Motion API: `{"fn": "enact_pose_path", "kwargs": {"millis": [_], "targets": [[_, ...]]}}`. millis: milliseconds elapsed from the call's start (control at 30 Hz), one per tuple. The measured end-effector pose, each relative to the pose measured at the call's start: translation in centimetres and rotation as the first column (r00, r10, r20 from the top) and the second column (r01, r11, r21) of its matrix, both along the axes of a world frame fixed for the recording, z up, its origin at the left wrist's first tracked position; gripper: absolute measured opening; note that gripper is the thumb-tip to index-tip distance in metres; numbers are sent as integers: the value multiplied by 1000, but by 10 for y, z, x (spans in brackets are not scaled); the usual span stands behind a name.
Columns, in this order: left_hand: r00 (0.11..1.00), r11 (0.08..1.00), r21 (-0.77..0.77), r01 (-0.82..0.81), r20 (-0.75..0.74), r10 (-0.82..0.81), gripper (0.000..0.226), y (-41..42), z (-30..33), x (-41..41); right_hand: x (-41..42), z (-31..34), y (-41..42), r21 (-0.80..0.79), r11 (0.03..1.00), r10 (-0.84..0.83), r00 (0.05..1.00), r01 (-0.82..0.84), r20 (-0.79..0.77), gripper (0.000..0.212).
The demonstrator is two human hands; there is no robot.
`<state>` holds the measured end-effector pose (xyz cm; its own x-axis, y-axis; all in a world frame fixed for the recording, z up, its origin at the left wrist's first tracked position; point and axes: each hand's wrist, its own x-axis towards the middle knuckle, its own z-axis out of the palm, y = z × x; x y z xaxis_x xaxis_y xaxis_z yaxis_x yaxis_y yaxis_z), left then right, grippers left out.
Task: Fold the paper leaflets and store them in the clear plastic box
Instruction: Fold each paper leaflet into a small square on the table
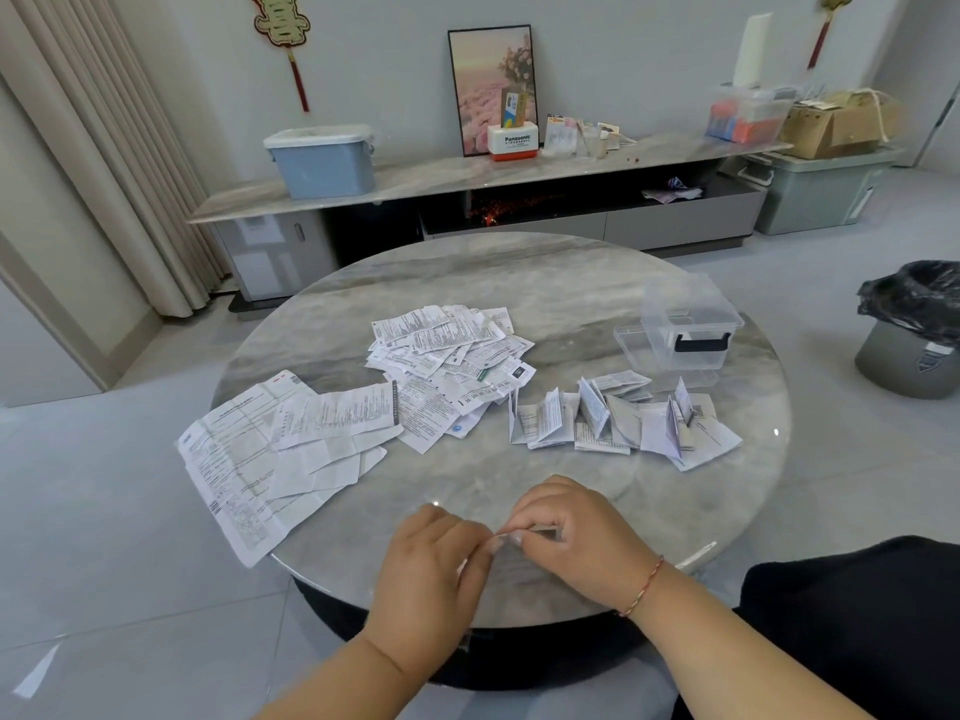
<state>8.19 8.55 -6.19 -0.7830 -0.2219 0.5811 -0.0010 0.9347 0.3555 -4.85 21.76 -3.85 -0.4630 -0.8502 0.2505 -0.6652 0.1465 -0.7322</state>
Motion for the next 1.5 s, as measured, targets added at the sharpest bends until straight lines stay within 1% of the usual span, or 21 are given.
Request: {"fn": "enact_pose_path", "kwargs": {"millis": [133, 267, 333, 400, 433, 467, 500, 567, 600, 667, 733, 867, 933, 1000, 1067, 1100, 1167, 1233, 1267, 1367, 1500], "targets": [[999, 977, 207, -46, 28, 41, 23, 0, 20, -12, -9, 12, 7, 3, 994, -106, 993, 106, 46, 15], [980, 909, 395, -136, 190, 64, 27, 3, 37, -20, -19, 20, 13, 33, 987, -160, 985, 158, 62, 9], [954, 832, 519, -194, 298, 36, 27, 4, 41, -25, -22, 19, 15, 93, 981, -180, 978, 170, 106, 14], [941, 735, 636, -236, 338, 9, 24, 3, 40, -29, -29, 15, 17, 76, 946, -322, 939, 315, 118, 21], [940, 703, 665, -253, 341, 15, 21, 2, 39, -30, -35, 13, 17, 31, 890, -454, 880, 454, 141, 20], [938, 694, 669, -266, 345, 28, 18, 1, 37, -31, -44, 11, 19, -15, 794, -591, 778, 607, 216, 18], [936, 696, 661, -279, 350, 43, 15, 0, 34, -31, -53, 11, 22, -40, 667, -692, 639, 744, 337, 18], [932, 702, 647, -299, 356, 69, 13, -2, 30, -31, -72, 12, 29, -15, 425, -730, 353, 905, 585, 17], [930, 703, 642, -306, 359, 76, 13, -4, 29, -31, -78, 11, 32, 11, 355, -700, 258, 935, 666, 16], [923, 701, 637, -321, 377, 80, 15, -5, 25, -33, -87, 5, 32, 62, 301, -655, 160, 952, 738, 15], [914, 691, 641, -333, 399, 70, 16, -6, 21, -34, -90, -2, 28, 86, 307, -617, 130, 948, 776, 13], [903, 711, 610, -349, 421, 81, 19, -10, 17, -38, -91, -13, 22, 105, 341, -660, 158, 934, 734, 17], [899, 734, 575, -361, 423, 110, 18, -13, 19, -41, -87, -11, 23, 92, 307, -793, 201, 947, 575, 19], [900, 764, 527, -372, 407, 157, 15, -18, 24, -45, -77, -6, 24, 44, 247, -884, 206, 968, 419, 23], [912, 804, 467, -369, 350, 215, 13, -29, 29, -53, -62, -2, 19, -28, 234, -886, 225, 972, 406, 23], [918, 831, 418, -366, 311, 247, 11, -36, 30, -58, -53, 1, 14, -55, 259, -874, 258, 964, 411, 21], [917, 884, 281, -374, 256, 306, 6, -56, 31, -73, -35, -2, 3, -88, 380, -842, 383, 921, 380, 21], [891, 903, 146, -403, 289, 351, 17, -76, 29, -90, -22, -11, -7, -66, 504, -799, 494, 861, 342, 22], [881, 910, 100, -402, 315, 354, 24, -86, 27, -100, -19, -15, -11, -52, 538, -782, 521, 842, 342, 23], [845, 919, 54, -390, 418, 334, 40, -107, 23, -125, -19, -22, -14, 10, 561, -773, 519, 828, 366, 24], [791, 928, -13, -371, 520, 324, 50, -130, 19, -155, -19, -25, -16, 42, 573, -775, 524, 819, 353, 24]]}}
